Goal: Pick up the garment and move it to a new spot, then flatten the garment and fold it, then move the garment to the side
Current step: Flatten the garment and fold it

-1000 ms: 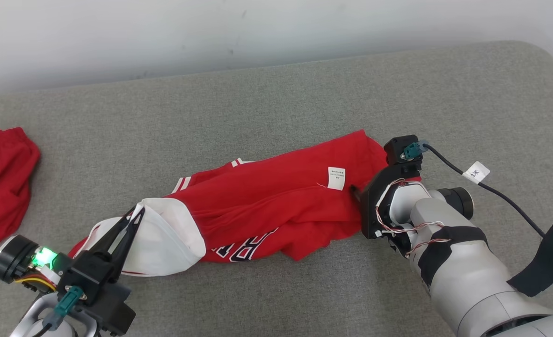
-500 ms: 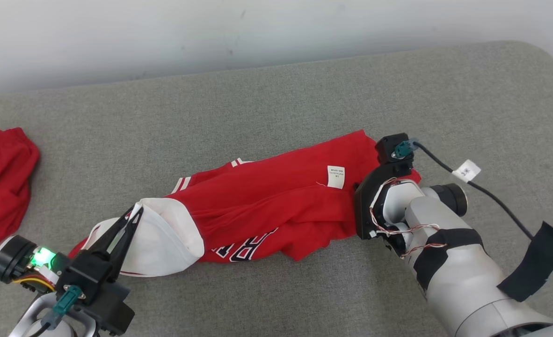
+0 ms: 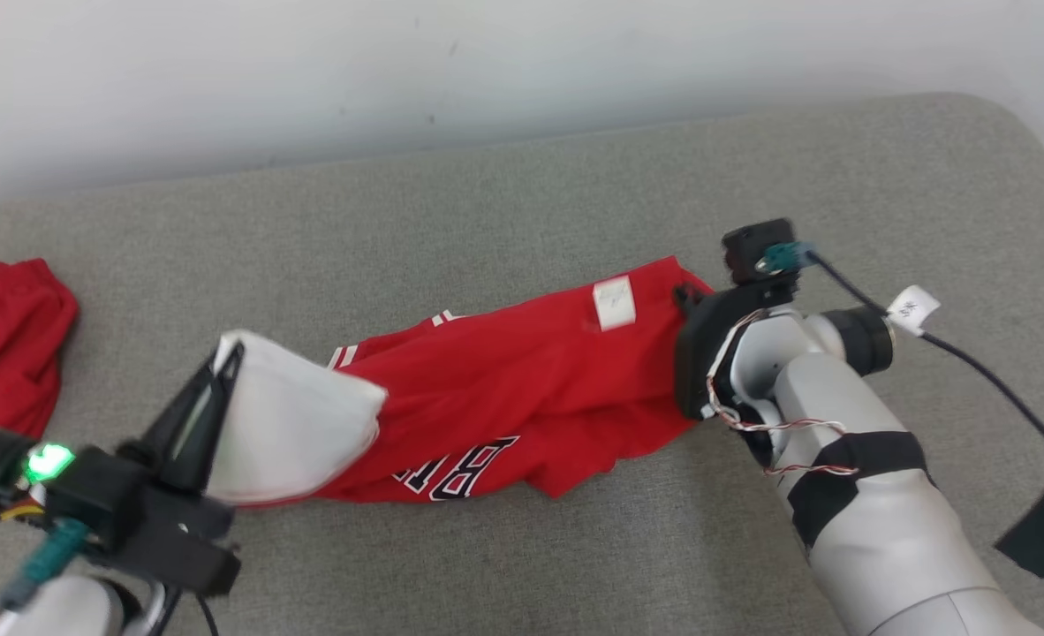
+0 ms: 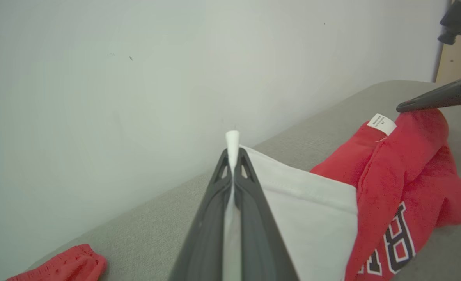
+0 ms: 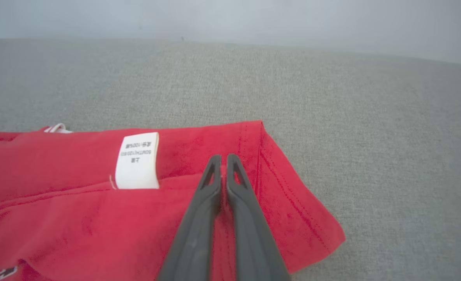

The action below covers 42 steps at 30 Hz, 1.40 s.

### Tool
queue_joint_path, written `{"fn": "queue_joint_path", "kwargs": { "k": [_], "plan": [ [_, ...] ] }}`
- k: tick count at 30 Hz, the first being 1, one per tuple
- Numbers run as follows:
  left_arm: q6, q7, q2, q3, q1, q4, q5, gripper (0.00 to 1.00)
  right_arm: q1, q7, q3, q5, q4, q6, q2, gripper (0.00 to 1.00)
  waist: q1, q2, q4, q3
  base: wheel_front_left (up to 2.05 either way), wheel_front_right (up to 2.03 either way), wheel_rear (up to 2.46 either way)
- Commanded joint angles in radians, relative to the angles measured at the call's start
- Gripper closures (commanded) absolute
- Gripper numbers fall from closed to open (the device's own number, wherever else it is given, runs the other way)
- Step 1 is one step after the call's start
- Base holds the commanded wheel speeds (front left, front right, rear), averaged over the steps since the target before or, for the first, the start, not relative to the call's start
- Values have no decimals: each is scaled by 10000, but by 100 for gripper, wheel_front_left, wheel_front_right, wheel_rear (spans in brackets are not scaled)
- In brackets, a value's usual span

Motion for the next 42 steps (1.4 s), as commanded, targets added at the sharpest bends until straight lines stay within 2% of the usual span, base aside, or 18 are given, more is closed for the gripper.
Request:
{"fn": "queue_joint_path", "kwargs": {
  "k": [1, 7, 12, 14, 20, 22, 29, 35, 42],
  "plan": [
    [-115, -46, -83, 259, -231, -108, -477, 100, 282, -176, -219, -157, -463, -11, 12, 100, 0, 0, -48, -180, 0, 0, 0],
    [-493, 287, -220, 907, -1034, -490, -1882, 100, 1115, -435, -912, 262, -2903, -11, -418, 100, 0, 0, -133, -688, 0, 0, 0],
    [-816, 699, -266, 1175, -2068, -532, -2849, 100, 1628, -244, -1029, 1742, -4808, -9, -1227, 100, 0, 0, -221, -1168, 0, 0, 0],
    [-871, 794, -275, 1174, -2307, -496, -3023, 100, 1666, -207, -989, 2189, -5163, -8, -1368, 100, 0, 0, -237, -1275, 0, 0, 0],
    [-1169, 1226, -321, 1028, -4009, -50, -3919, 100, 1326, 62, -714, 4026, -6605, -6, -2838, 100, 0, 0, -297, -1855, 0, 0, 0],
    [-1221, 1311, -345, 943, -4654, 148, -4085, 100, 1140, 76, -797, 4337, -6798, -8, -3409, 100, 0, 0, -279, -1986, 0, 0, 0],
    [-1314, 1614, -359, 808, -6490, 973, -4768, 100, 216, -211, -886, 4991, -7011, -9, -4627, 100, 0, 0, -260, -2388, 0, 0, 0],
    [-1328, 1938, -226, 444, -7165, 1496, -5094, 100, -241, -285, -513, 5352, -6769, -9, -4946, 100, 0, 0, -279, -2502, 0, 0, 0],
    [-1352, 2143, -188, -87, -7446, 2220, -5305, 100, -442, -460, -33, 5775, -6088, -9, -4784, 100, 0, 0, -179, -2104, 0, 0, 0]
  ]
}}
